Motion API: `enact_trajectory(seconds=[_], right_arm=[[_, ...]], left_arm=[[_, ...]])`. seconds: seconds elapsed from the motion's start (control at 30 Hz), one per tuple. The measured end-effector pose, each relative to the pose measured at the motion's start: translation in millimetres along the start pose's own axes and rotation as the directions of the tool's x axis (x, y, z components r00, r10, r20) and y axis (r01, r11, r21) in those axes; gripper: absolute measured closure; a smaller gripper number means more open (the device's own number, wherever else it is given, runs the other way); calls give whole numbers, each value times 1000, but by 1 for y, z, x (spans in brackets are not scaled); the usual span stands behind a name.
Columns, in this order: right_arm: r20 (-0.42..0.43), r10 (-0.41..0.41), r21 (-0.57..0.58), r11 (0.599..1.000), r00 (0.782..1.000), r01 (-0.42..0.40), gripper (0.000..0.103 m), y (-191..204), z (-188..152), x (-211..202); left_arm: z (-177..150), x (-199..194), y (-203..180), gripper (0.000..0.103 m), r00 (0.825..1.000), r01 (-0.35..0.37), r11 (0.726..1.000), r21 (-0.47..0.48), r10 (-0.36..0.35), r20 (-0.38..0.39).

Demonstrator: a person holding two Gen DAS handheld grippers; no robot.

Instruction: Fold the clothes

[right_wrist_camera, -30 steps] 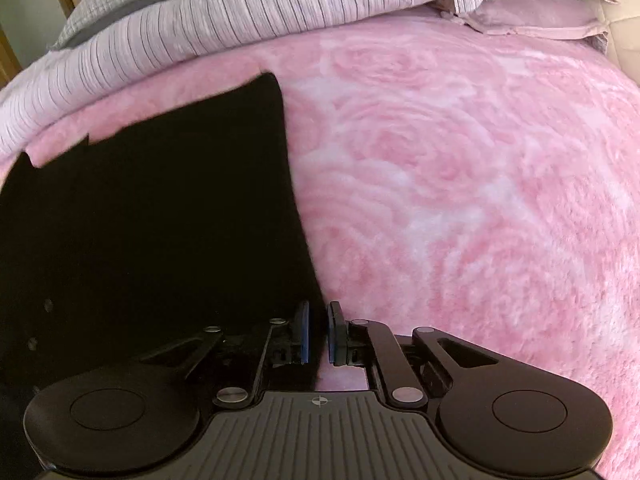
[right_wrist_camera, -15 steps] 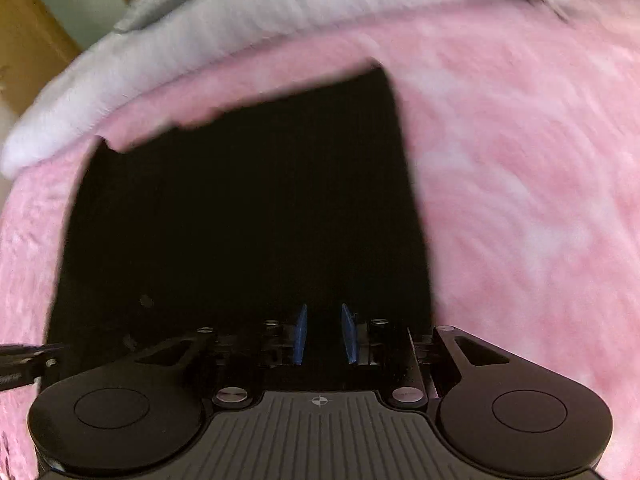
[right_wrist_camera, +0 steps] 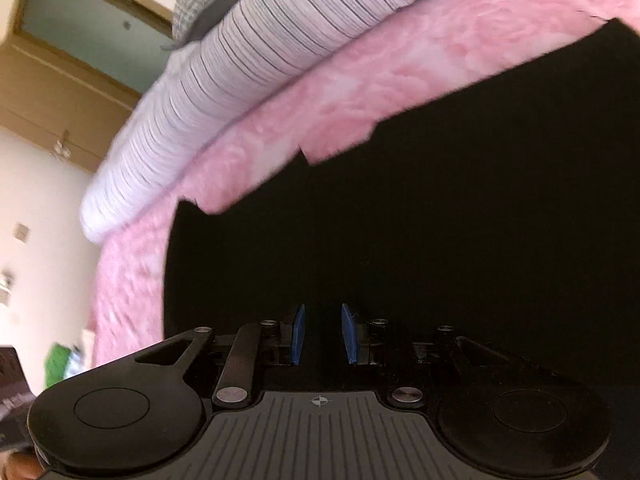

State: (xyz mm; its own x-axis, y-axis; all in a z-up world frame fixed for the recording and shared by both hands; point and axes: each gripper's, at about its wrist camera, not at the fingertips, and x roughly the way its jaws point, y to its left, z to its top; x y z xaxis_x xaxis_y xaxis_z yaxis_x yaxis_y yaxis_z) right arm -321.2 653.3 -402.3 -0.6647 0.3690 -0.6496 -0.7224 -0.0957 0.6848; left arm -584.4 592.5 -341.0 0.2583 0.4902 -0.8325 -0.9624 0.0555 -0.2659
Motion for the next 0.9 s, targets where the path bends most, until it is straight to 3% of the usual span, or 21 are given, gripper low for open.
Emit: enact_trajectory(seconds=[0.13,0.2,0.23,0.27,0.47,0.6,0.77,0.9], right_arm=[[32,48,72,996,998,-50,79,-6,18,22],[62,12,26,1000,998,-13,79,1,19,20],[78,-6,4,1000,997,6,84,4,19,19],[93,-23,-19,1000,995,25,102,7,19,17],[195,-118,-144,979,974,147,103,27,22,11],[180,-159,-93,980,971,177,103,13,25,21],[261,-269,-86,950,927,300,99,21,39,1],[210,-237,-141,953,949,269,89,28,34,-41]], left_arm=[[4,11,4,92,1000,17,1000,-24,-17,0],[6,14,6,92,1000,17,1000,-19,-17,2],[7,15,6,92,1000,16,1000,-16,-16,3],[9,16,7,92,1000,16,1000,-14,-16,4],[18,18,11,92,1000,11,1000,-6,-11,24],[17,25,9,92,1000,-4,1000,6,4,29],[18,24,3,93,995,-80,995,63,76,65],[8,4,-8,93,988,-128,985,113,116,104]])
